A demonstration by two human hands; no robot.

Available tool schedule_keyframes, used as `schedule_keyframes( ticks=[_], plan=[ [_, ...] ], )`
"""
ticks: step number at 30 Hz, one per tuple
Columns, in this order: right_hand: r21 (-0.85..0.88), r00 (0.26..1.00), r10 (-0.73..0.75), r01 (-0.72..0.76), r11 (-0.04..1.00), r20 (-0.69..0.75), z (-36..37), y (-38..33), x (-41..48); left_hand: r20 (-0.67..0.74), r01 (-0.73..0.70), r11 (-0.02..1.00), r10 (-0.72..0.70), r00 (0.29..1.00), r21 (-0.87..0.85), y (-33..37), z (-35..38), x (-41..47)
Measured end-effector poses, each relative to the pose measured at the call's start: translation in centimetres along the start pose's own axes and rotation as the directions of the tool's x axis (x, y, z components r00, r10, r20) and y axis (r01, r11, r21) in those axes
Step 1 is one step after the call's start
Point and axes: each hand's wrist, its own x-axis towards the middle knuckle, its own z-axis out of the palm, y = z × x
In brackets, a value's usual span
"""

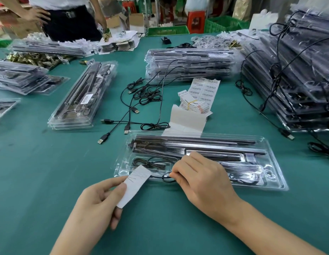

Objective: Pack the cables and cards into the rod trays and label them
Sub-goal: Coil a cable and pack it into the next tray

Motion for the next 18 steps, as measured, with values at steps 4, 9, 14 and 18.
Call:
schedule_keyframes(
  ticks=[4, 9, 14, 18],
  plan=[
    [-0.010, 1.000, 0.005, -0.005, 1.000, -0.013, 0.1, 0.0, 0.0, -0.036, 0.007, 0.994, -0.011, 0.999, -0.107, 0.1, 1.4, 0.2],
    [-0.011, 1.000, 0.003, -0.003, 1.000, 0.011, 0.0, 0.0, 0.0, 0.000, 0.043, 0.989, -0.043, 0.999, -0.139, 0.3, 0.2, 0.6],
    [-0.020, 1.000, 0.007, -0.006, 1.000, 0.018, 0.0, 0.0, 0.1, 0.085, 0.116, 0.977, -0.102, 0.991, -0.176, 0.8, -1.5, 1.1],
    [-0.038, 1.000, 0.007, -0.006, 0.999, 0.015, 0.1, -0.1, 0.1, 0.127, 0.152, 0.970, -0.129, 0.983, -0.189, 1.3, -1.2, 1.9]
  ],
)
